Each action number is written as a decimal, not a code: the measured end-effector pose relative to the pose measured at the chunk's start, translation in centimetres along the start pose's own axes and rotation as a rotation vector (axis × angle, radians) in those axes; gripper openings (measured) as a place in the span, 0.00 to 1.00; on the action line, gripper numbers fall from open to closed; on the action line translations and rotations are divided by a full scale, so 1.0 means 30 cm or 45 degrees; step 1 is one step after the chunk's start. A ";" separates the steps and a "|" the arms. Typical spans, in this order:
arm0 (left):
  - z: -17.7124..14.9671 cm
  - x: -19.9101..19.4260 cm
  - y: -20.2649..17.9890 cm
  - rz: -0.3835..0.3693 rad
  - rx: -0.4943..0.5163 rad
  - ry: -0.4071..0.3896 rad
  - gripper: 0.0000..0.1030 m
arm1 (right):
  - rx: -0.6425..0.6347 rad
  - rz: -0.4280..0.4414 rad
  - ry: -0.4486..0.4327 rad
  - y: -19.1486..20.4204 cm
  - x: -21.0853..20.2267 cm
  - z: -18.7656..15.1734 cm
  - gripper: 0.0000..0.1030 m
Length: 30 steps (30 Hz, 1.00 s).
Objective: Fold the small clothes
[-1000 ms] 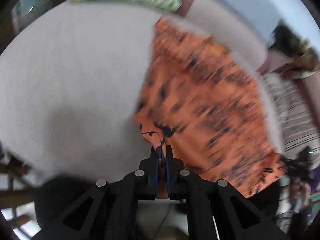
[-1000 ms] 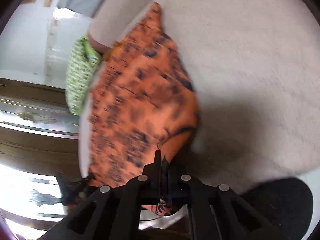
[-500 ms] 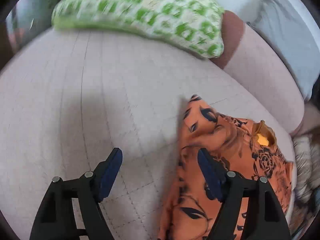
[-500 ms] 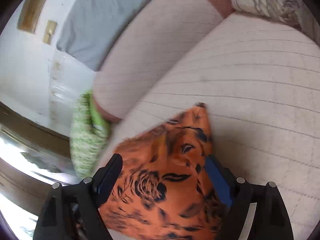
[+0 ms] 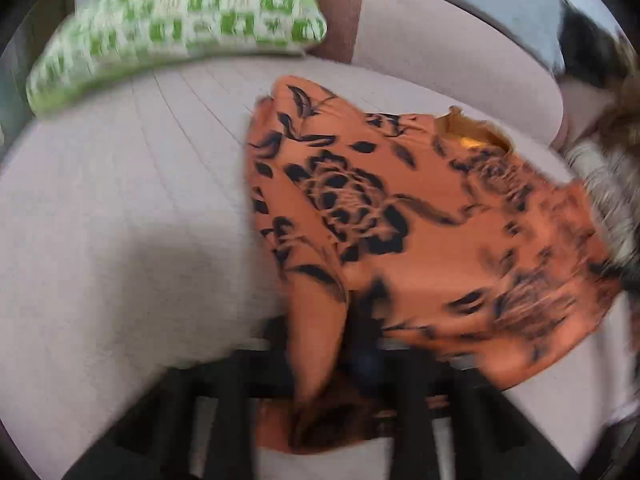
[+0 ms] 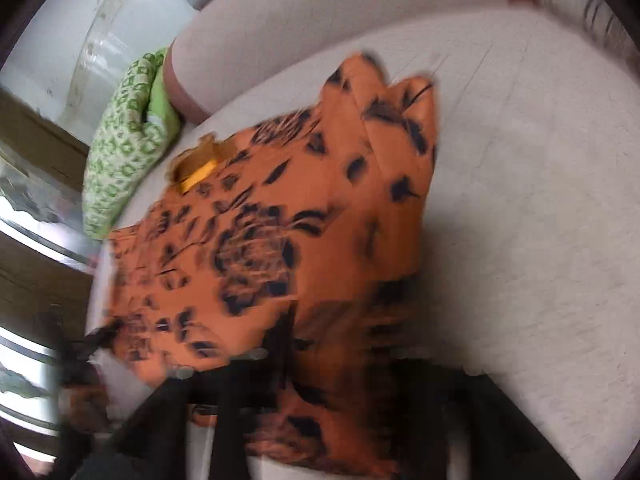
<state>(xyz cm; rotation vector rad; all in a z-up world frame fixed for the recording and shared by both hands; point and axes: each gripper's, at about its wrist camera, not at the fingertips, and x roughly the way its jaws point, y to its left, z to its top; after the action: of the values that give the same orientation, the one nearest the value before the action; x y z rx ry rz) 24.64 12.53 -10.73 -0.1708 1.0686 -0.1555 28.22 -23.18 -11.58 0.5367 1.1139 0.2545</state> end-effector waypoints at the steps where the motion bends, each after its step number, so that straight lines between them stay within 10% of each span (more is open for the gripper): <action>1: 0.026 -0.040 -0.014 0.015 -0.004 -0.023 0.15 | 0.005 0.009 -0.013 0.013 -0.026 0.001 0.22; 6: 0.016 -0.290 -0.059 -0.039 0.034 -0.170 0.14 | -0.057 0.108 -0.140 0.142 -0.290 -0.059 0.19; 11: -0.227 -0.414 -0.040 -0.093 -0.032 -0.136 0.20 | -0.086 0.112 -0.085 0.114 -0.454 -0.329 0.20; 14: -0.464 -0.277 0.022 -0.043 -0.037 0.072 0.49 | -0.049 0.022 0.067 -0.026 -0.353 -0.547 0.52; 15: -0.501 -0.249 0.040 -0.028 -0.038 0.103 0.49 | -0.022 -0.037 0.124 -0.068 -0.319 -0.584 0.83; 16: -0.518 -0.281 0.045 -0.035 -0.006 0.003 0.51 | -0.030 -0.055 0.085 -0.102 -0.324 -0.639 0.80; 21: -0.374 -0.380 0.074 0.008 -0.018 -0.160 0.57 | 0.014 -0.014 -0.210 -0.102 -0.516 -0.605 0.80; 30: -0.137 -0.161 0.000 0.054 0.125 -0.078 0.57 | -0.133 -0.168 -0.254 -0.015 -0.415 -0.390 0.79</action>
<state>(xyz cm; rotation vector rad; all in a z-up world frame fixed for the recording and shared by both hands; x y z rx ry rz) 18.73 13.28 -8.54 -0.0642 1.0005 -0.1631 12.29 -25.91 -5.96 0.3849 0.9322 0.1404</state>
